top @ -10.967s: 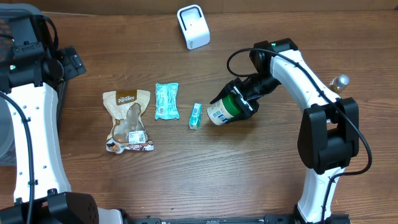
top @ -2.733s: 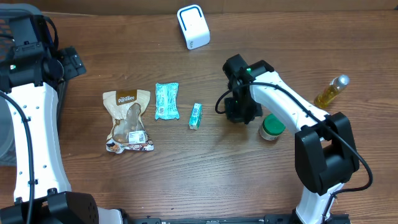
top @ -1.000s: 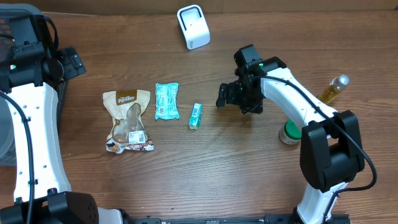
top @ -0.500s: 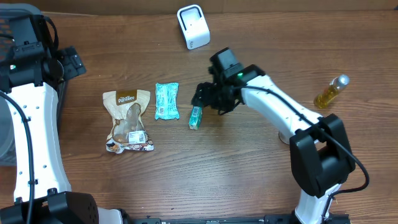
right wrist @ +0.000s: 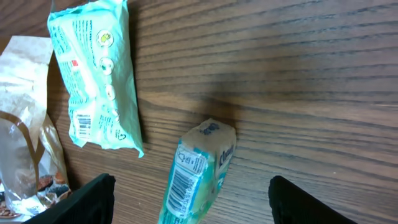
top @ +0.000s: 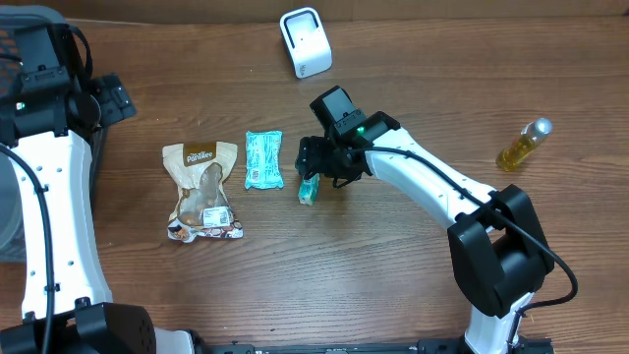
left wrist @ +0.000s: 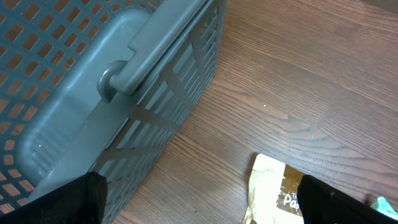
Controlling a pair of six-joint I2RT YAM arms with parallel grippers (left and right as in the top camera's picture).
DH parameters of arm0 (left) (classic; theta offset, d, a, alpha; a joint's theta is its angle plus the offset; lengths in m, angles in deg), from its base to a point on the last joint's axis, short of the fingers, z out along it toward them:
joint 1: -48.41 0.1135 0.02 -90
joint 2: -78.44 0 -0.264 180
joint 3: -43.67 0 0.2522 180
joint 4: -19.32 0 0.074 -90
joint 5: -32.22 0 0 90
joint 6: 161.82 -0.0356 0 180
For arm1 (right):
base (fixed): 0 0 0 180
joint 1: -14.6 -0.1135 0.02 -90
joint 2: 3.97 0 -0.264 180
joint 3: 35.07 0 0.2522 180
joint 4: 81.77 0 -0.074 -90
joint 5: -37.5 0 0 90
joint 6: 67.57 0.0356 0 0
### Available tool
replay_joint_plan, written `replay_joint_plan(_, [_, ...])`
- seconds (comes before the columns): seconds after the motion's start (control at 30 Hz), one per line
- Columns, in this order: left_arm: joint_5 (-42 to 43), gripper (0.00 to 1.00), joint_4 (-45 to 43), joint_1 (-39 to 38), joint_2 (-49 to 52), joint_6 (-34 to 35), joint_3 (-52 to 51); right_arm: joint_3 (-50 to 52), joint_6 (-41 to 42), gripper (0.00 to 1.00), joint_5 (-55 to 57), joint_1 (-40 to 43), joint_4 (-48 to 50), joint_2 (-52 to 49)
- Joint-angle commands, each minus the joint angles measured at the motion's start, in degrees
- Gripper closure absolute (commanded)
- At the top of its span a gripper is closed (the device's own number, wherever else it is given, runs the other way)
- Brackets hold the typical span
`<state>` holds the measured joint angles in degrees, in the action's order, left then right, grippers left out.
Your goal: Scan the item barcode
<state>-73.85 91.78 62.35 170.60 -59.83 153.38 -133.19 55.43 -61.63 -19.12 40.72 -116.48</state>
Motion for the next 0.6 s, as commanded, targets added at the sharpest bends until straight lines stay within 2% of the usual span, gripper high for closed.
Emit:
replay_joint_plan(0.0, [0.04,0.01,-0.17,0.31,0.0,-0.17,0.63,0.07,0.22,0.24,0.07,1.79,0.13,0.57])
replay_joint_plan(0.2, [0.04,0.01,-0.17,0.31,0.0,-0.17,0.63,-0.55,-0.04,0.25,-2.84,5.07,-3.04,2.16])
replay_joint_plan(0.37, [0.04,0.01,-0.17,0.31,0.0,-0.17,0.63,-0.44,-0.02,0.34,-2.89,7.85,-6.67,2.25])
replay_joint_plan(0.57, [0.04,0.0,-0.17,0.31,0.0,-0.17,0.63,-0.22,0.0,0.65,-2.89,7.41,-7.85,2.23])
